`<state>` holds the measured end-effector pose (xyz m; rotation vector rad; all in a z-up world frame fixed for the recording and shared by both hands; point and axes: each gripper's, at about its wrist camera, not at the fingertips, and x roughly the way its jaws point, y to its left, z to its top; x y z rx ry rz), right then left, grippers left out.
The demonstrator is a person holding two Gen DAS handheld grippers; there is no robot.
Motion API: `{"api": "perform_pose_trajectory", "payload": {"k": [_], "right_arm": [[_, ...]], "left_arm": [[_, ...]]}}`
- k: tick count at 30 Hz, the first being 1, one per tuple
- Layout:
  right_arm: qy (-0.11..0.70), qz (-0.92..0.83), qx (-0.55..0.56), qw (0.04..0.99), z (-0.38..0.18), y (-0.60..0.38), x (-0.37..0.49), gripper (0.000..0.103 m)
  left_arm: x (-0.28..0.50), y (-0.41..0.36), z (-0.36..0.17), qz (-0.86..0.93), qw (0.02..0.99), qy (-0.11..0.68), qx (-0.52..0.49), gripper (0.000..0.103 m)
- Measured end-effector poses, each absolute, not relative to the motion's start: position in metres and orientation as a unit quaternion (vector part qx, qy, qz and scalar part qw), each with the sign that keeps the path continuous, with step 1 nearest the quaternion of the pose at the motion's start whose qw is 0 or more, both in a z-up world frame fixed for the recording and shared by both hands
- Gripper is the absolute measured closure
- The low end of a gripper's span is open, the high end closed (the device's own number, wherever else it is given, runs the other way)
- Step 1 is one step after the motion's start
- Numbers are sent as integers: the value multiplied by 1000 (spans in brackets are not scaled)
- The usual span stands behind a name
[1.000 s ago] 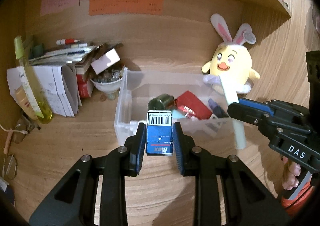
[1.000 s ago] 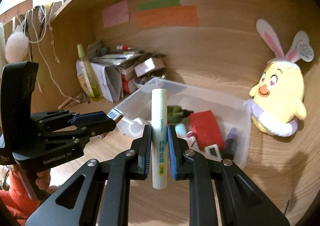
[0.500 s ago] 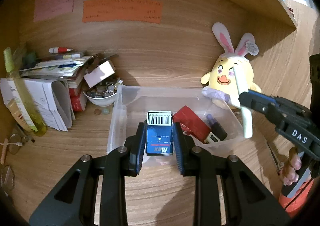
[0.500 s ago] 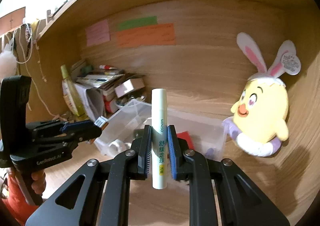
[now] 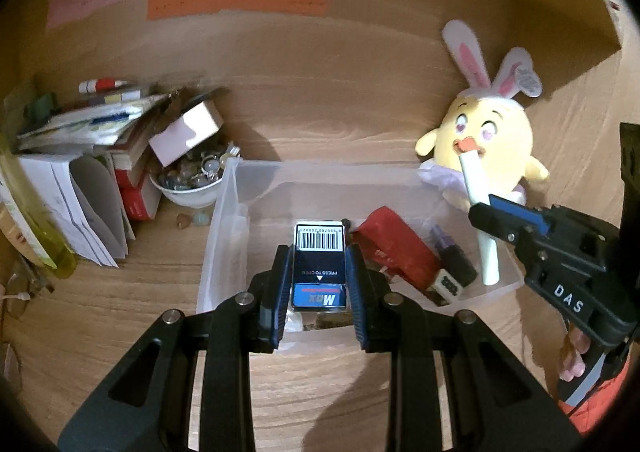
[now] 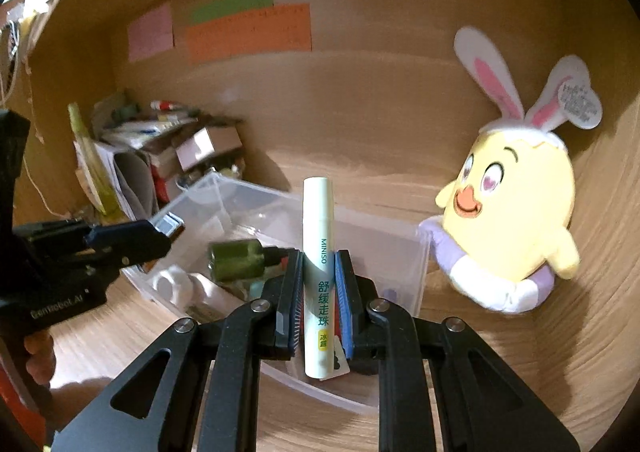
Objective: Organize objects
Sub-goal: 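Lift the tube and blue box and carry them over the bin, then lower the tube and blue box into the bin and open both grippers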
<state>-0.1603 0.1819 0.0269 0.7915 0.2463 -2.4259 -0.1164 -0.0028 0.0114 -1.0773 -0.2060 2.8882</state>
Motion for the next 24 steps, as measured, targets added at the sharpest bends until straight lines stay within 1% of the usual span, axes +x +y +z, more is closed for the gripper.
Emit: {"api": "perform_pose_trajectory", "payload": {"k": [11,15,16,19,20,22,24], "right_arm": [[129,-892,325,288,-2,159,-168,89],[130,-886,334,294,-9,154,-170,89],[130,-885,336,295,-10,153,-170,88],[134,-879,346,301,-13,150,-170,88],[133,-876,349,305,-13,150,-169,86],[132,-875,350,309,-13,150,-168,71],[133,-878,343,307,-10,151,-165,66]], "left_arm": [[-136,-16,-12,922,21,-85,-377,76],[-136,-16,-14,922,20,-86,-376,76],[-136,-16,-14,922,18,-86,-377,74],[-135,-15,-14,922,17,-88,-377,61],[-134,-14,-14,923,16,-86,-375,59],[-133,-14,-12,925,17,-82,-372,57],[-131,-11,-10,926,20,-79,-368,57]]}}
